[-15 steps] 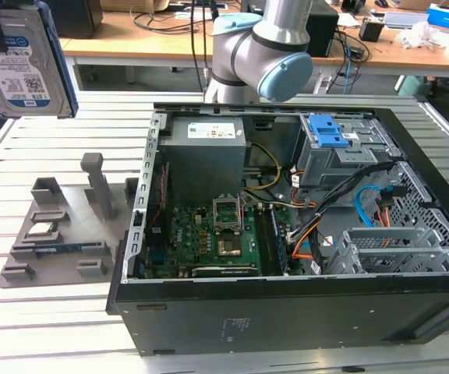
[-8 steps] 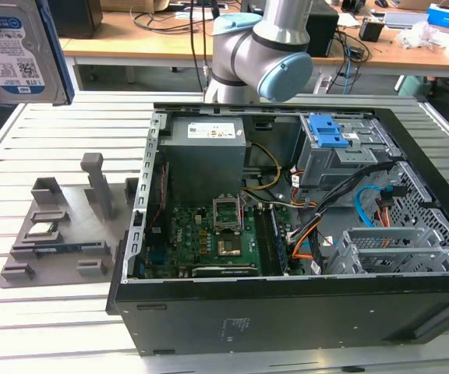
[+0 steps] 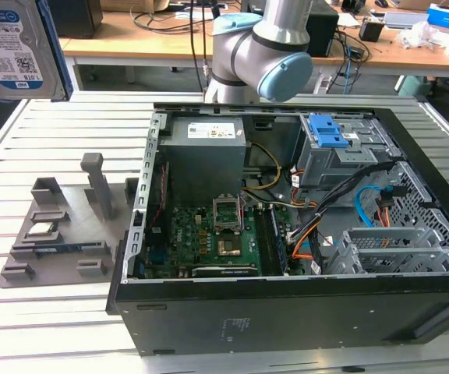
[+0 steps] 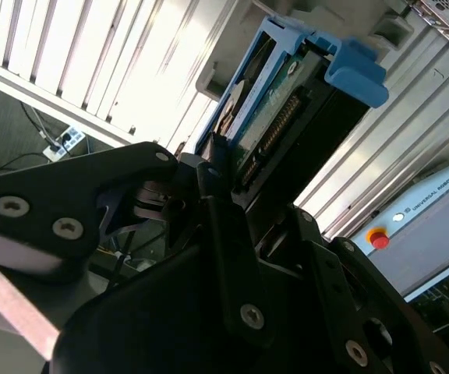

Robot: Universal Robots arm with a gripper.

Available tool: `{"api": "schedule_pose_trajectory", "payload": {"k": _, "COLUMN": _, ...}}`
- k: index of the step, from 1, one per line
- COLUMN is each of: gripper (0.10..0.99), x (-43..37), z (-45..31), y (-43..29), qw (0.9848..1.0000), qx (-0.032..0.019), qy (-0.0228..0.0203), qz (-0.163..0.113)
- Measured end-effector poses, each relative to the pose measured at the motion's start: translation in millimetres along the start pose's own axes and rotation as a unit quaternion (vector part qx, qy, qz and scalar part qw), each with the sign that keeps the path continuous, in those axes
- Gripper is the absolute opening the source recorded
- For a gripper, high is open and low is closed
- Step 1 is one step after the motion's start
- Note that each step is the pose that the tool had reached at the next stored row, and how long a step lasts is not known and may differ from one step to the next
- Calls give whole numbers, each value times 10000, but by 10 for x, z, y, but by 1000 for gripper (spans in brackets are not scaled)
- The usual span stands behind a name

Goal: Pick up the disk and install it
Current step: 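Pick up the disk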

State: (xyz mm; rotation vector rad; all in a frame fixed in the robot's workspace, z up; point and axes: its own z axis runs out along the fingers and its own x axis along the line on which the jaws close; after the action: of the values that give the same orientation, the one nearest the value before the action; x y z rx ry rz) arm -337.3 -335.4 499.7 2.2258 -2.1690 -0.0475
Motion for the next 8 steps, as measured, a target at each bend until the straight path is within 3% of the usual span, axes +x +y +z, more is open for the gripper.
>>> {"api": "schedule_pose_trajectory", "payload": {"k": 3, "gripper": 361, "x": 0, "z": -2, "y": -17, "qw": 10000, "qx": -1, "qy": 1, "qz": 0}}
{"api": "schedule_pose_trajectory", "payload": {"k": 5, "gripper": 361, "x": 3, "z": -6, "y": -124, "qw": 10000, "qx": 0, "qy": 0, "qz": 0}}
{"api": "schedule_pose_trajectory", "payload": {"k": 8, "gripper": 361, "x": 6, "z": -11, "y": -231, "qw": 10000, "qx": -1, "qy": 1, "qz": 0}}
